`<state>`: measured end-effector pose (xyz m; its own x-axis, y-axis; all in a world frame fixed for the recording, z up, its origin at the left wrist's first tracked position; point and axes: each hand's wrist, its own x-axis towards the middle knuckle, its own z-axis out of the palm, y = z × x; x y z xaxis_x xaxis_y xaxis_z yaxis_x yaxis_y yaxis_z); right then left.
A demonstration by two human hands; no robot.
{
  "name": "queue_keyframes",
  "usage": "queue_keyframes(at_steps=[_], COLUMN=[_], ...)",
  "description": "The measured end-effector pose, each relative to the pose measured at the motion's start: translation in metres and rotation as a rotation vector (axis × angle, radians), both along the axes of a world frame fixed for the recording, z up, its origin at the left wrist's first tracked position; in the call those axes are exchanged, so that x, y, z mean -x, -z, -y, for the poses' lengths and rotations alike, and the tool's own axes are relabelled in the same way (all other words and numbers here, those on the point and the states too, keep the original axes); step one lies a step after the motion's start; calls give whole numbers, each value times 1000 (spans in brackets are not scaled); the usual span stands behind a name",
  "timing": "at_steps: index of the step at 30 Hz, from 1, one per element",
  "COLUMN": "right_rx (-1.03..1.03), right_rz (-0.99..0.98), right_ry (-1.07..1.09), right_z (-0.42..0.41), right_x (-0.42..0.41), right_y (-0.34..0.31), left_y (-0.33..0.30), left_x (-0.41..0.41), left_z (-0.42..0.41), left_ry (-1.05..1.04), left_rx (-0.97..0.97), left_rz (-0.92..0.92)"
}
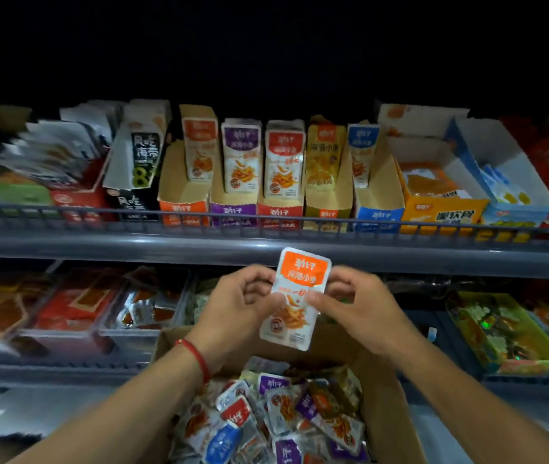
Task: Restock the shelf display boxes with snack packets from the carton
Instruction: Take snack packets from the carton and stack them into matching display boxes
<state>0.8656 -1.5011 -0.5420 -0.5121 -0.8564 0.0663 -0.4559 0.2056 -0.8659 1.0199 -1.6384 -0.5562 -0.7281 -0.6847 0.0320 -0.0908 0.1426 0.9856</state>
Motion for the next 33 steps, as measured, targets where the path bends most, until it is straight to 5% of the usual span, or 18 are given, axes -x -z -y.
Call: queue_keyframes(at_steps=[6, 10, 13, 16, 22, 33], right_rx=[96, 188, 321, 442, 291, -67], right_rz=[-382, -476, -543, -599, -741, -916], right_ry=[50, -10, 39, 87, 150, 155], right_z=[30, 60, 96, 142, 249, 325], right_x=[-7, -5, 2, 5, 8, -2], right_y=[-50, -99, -140, -171, -184, -132], left_y=[-24, -43, -47, -42, -41, -48], left_x=[-14, -26, -35, -36, -30, -31], left_z=[22, 55, 91, 105, 104, 103], left_ry=[-35, -319, -543, -529, -426, -391], left_rx=[200, 431, 828, 1020, 1035, 968], left_rz=[-38, -196, -76, 78, 313, 349])
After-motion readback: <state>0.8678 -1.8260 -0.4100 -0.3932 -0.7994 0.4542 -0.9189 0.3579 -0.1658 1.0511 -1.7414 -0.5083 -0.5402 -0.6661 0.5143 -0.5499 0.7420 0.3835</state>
